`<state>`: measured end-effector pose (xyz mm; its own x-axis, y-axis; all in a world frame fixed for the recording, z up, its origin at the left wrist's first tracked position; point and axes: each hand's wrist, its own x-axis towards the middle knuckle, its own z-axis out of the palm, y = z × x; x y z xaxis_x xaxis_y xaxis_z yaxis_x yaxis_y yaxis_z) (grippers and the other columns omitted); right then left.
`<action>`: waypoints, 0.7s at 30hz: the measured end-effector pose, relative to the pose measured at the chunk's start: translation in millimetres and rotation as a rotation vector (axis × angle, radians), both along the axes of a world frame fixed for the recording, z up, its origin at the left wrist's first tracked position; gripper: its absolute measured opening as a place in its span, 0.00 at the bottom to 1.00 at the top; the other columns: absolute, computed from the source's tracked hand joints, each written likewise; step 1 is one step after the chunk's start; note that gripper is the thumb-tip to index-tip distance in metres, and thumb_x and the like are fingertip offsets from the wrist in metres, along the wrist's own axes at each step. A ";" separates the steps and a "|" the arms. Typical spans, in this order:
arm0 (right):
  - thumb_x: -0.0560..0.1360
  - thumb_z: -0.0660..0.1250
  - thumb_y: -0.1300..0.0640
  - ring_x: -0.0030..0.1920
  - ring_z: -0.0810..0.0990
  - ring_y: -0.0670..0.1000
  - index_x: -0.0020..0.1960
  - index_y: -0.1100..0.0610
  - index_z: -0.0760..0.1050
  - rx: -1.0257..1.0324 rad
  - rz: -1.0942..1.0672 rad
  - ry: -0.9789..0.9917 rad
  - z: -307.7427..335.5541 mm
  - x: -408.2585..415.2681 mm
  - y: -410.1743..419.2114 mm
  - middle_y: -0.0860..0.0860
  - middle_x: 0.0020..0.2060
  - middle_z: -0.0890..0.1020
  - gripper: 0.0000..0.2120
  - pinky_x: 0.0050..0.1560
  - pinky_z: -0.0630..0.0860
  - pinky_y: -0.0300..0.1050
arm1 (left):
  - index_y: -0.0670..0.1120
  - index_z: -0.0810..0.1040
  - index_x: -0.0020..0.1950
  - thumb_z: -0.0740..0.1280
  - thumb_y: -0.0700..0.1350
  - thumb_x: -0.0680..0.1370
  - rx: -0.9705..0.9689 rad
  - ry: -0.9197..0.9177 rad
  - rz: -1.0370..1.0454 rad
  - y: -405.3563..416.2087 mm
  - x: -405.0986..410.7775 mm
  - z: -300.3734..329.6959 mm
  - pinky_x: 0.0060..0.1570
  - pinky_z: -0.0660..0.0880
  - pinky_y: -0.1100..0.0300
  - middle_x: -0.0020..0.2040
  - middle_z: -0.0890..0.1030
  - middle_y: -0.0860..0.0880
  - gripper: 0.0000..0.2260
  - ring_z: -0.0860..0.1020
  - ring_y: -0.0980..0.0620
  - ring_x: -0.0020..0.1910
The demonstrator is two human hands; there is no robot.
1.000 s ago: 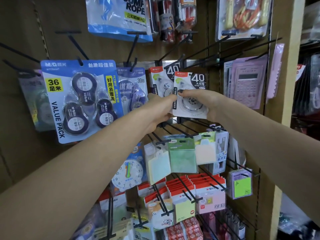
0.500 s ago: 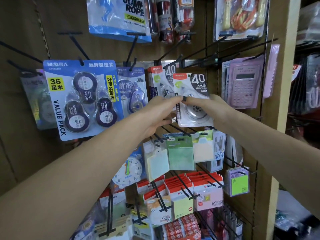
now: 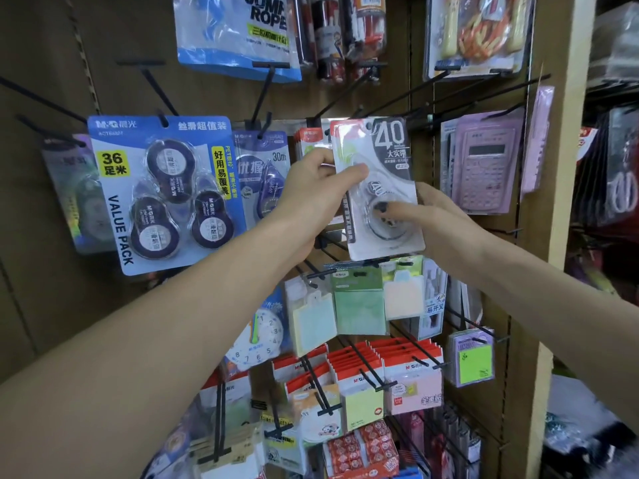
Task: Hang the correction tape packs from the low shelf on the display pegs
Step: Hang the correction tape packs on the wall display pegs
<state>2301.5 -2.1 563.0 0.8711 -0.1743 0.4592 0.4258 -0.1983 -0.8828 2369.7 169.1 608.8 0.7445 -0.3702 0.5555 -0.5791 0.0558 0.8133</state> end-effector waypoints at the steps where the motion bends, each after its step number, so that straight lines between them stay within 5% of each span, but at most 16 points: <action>1: 0.71 0.76 0.53 0.61 0.85 0.56 0.69 0.55 0.75 0.051 0.001 0.003 0.2 0.5 -1.7 0.55 0.61 0.85 0.27 0.63 0.79 0.58 | 0.47 0.81 0.55 0.76 0.48 0.76 -0.016 -0.005 -0.002 0.7 1.3 1.7 0.65 0.79 0.39 0.54 0.88 0.46 0.10 0.86 0.44 0.56; 7: 0.74 0.75 0.59 0.58 0.86 0.60 0.65 0.59 0.76 0.133 -0.058 -0.053 4.6 3.1 -0.9 0.61 0.59 0.85 0.20 0.63 0.81 0.62 | 0.50 0.79 0.51 0.74 0.44 0.80 -0.027 -0.021 -0.001 0.2 3.2 11.0 0.64 0.81 0.41 0.54 0.88 0.47 0.04 0.87 0.46 0.55; 15: 0.76 0.74 0.59 0.58 0.86 0.57 0.66 0.57 0.77 0.226 -0.058 -0.066 15.4 8.8 7.0 0.57 0.59 0.86 0.19 0.56 0.84 0.55 | 0.50 0.79 0.50 0.74 0.45 0.80 -0.041 -0.006 0.019 -3.8 6.2 26.7 0.59 0.83 0.44 0.52 0.87 0.47 0.04 0.87 0.47 0.52; 21: 0.77 0.73 0.57 0.60 0.86 0.57 0.67 0.57 0.77 0.304 -0.018 -0.017 14.6 13.2 8.2 0.57 0.61 0.85 0.20 0.61 0.83 0.58 | 0.48 0.81 0.51 0.74 0.45 0.80 -0.028 0.017 0.028 -5.6 13.2 27.8 0.60 0.83 0.43 0.54 0.88 0.46 0.03 0.87 0.46 0.54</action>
<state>2314.7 6.1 577.6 0.8592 -0.3209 0.3985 0.4401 0.0663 -0.8955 2382.9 163.5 636.5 0.7636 -0.3335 0.5528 -0.5673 0.0622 0.8212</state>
